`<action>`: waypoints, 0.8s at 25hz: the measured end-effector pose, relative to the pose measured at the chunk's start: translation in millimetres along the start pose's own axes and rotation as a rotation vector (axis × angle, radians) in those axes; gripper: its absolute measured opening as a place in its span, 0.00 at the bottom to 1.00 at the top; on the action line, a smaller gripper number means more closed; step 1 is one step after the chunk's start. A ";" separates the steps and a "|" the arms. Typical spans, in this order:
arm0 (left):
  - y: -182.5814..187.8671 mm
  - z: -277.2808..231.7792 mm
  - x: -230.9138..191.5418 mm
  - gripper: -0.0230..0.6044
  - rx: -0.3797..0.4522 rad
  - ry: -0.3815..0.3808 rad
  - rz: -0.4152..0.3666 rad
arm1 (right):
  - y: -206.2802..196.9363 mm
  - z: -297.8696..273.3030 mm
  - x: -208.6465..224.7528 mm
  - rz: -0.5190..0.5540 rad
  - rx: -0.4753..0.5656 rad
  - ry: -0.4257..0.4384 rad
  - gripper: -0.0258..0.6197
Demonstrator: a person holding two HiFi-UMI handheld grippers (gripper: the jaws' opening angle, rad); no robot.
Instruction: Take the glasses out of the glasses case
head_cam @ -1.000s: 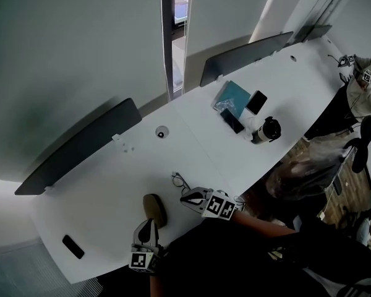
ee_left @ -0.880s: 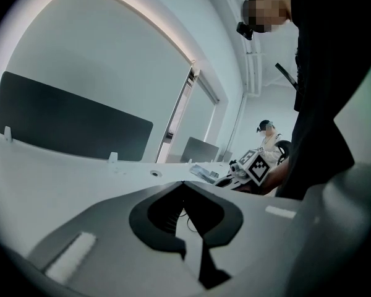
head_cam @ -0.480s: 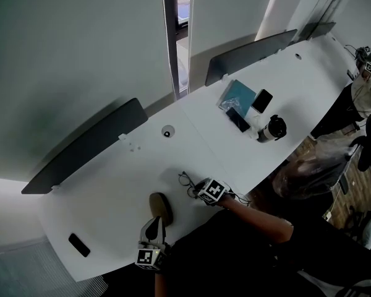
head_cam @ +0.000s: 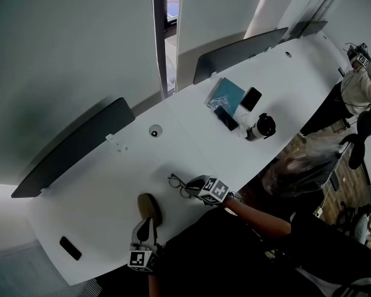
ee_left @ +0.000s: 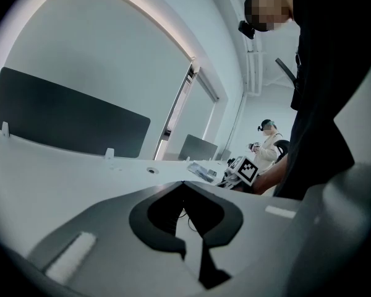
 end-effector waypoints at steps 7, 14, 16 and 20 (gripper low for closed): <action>-5.0 -8.9 -4.4 0.05 0.010 -0.025 -0.030 | 38.7 27.6 -57.8 0.235 0.258 0.121 0.05; -9.2 -12.2 1.6 0.05 -0.018 -0.027 -0.010 | 26.2 19.8 -71.0 0.240 0.229 0.161 0.05; -11.5 -12.0 2.1 0.05 -0.020 -0.028 -0.011 | 24.5 17.7 -74.6 0.244 0.222 0.176 0.05; -14.6 -10.2 1.2 0.05 -0.022 -0.020 -0.022 | 23.4 13.5 -74.7 0.244 0.208 0.176 0.05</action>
Point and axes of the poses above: the fingertips, and each gripper's own axes: z backward along the fingers, x to its right, y out of its top, the point moved 6 cm from there along z, backward along the fingers, and after that the axes turned 11 degrees about z, right-handed, at the moved point
